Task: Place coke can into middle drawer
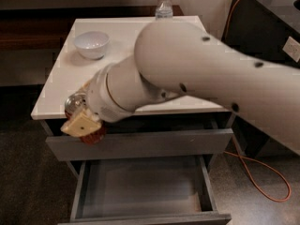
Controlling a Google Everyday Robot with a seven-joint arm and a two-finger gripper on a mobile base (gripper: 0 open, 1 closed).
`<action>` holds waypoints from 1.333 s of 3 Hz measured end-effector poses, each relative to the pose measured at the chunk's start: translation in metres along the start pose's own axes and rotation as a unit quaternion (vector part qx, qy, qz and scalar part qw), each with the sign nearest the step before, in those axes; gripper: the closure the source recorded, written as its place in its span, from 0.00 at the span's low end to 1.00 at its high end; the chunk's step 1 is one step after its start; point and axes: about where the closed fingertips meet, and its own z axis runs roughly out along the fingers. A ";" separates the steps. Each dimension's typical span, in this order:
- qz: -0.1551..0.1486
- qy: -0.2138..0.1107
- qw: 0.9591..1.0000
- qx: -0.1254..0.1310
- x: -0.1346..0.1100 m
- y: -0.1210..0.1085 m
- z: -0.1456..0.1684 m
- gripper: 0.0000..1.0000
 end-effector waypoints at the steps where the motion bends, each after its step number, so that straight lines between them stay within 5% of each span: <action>1: 0.010 -0.017 1.000 0.008 0.023 0.018 -0.013 1.00; 3: 0.040 -0.011 0.999 -0.007 0.101 0.040 -0.022 1.00; 4: 0.028 0.004 0.999 -0.015 0.137 0.042 -0.020 1.00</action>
Offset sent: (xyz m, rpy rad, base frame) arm -0.0457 -0.0816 -0.0749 0.0723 0.0661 -0.0521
